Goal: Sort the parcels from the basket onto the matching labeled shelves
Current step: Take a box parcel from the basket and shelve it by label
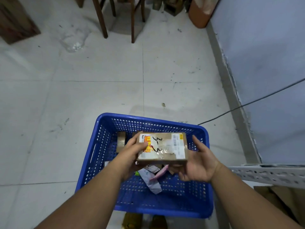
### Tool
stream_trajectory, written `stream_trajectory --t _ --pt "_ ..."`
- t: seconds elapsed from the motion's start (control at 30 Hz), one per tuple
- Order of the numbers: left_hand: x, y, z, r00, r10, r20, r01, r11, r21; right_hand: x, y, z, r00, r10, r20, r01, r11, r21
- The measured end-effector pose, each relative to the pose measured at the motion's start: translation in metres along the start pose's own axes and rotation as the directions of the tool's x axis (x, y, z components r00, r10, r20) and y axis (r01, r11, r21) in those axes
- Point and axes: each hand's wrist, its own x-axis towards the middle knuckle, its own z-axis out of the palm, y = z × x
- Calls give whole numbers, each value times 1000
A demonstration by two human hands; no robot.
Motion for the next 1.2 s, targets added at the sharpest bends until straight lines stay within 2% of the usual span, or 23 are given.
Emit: stream_trajectory --t 0.1,0.2,0.27,0.33,0.4,0.47,0.53,0.63,0.83,1.0,1.1,1.2 --pt "-19 5 5 998 60 -12 -59 998 27 -16 -6 11 972 -233 -40 235 969 77" --pt "-41 30 22 991 133 -7 -133 991 32 -28 -26 52 904 -403 -146 398 915 -63" --pt "-60 62 39 982 190 7 -190 981 31 -40 -43 95 831 -521 -196 485 850 -204" --pt "-84 103 61 960 276 40 -277 960 37 -57 -64 139 725 -654 -215 599 754 -270" --pt "-110 145 81 920 383 84 -388 920 54 -81 -83 187 634 -758 -152 697 645 -312" --pt "-150 192 104 860 495 125 -502 864 35 -116 -98 239 578 -816 -1 744 528 -410" --pt "-194 237 125 783 594 185 -604 797 3 -155 -114 289 532 -835 138 751 390 -533" --pt "-270 300 152 664 717 210 -731 682 -15 -225 -136 365 460 -849 260 741 205 -639" --pt "-427 400 196 414 861 294 -908 415 64 -360 -161 517 229 -852 470 778 -130 -615" --pt "-523 451 216 266 889 374 -964 249 93 -435 -159 595 142 -807 573 727 -308 -614" --pt "-554 461 223 218 893 394 -971 160 175 -453 -163 618 89 -818 569 663 -377 -646" --pt "-565 461 222 225 886 405 -962 134 240 -457 -164 624 78 -826 558 642 -387 -662"
